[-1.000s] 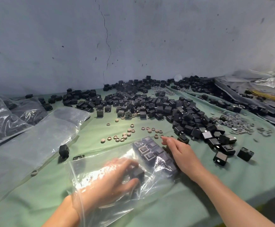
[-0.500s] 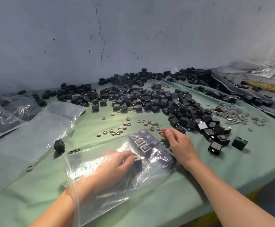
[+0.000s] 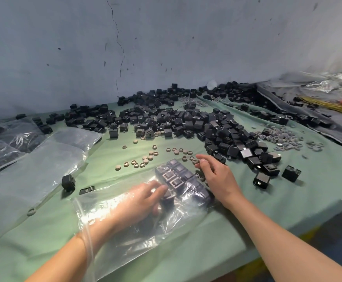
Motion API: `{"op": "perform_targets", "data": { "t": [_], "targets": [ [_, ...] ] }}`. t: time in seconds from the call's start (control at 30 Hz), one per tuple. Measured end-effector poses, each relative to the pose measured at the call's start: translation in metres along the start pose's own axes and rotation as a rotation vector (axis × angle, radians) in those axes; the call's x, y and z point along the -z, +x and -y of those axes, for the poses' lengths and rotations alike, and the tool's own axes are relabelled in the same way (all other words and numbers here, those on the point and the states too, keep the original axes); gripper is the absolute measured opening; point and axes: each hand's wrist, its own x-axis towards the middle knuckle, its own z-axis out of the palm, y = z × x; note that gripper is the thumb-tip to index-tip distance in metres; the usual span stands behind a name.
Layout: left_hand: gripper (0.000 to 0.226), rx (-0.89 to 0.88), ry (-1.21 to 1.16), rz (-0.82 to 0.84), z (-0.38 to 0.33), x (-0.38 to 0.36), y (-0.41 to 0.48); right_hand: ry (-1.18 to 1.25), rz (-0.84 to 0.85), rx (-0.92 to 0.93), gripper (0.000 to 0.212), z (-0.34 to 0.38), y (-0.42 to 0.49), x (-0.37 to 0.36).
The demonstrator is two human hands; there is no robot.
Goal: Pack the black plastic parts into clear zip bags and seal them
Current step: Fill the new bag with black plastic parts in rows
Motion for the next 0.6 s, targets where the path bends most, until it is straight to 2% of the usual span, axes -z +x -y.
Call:
{"op": "perform_targets", "data": {
  "t": [0.07, 0.17, 0.27, 0.37, 0.6],
  "targets": [
    [0.049, -0.040, 0.043, 0.032, 0.006, 0.003, 0.000, -0.001, -0.001, 0.002, 0.051, 0.001, 0.000, 0.001],
    [0.041, -0.062, 0.072, 0.079, 0.012, 0.008, -0.004, 0.013, 0.001, -0.001, 0.051, 0.001, 0.000, 0.001],
    [0.044, -0.079, 0.141, 0.125, 0.016, 0.012, -0.006, 0.017, 0.002, -0.003, 0.050, 0.000, 0.000, 0.001],
    [0.044, -0.084, 0.156, 0.151, 0.008, 0.014, -0.006, 0.022, 0.008, -0.008, 0.057, 0.000, 0.000, 0.001],
    [0.025, -0.065, 0.160, 0.145, -0.018, 0.007, 0.000, 0.025, 0.007, -0.014, 0.058, -0.001, 0.001, 0.001]
  ]
}}
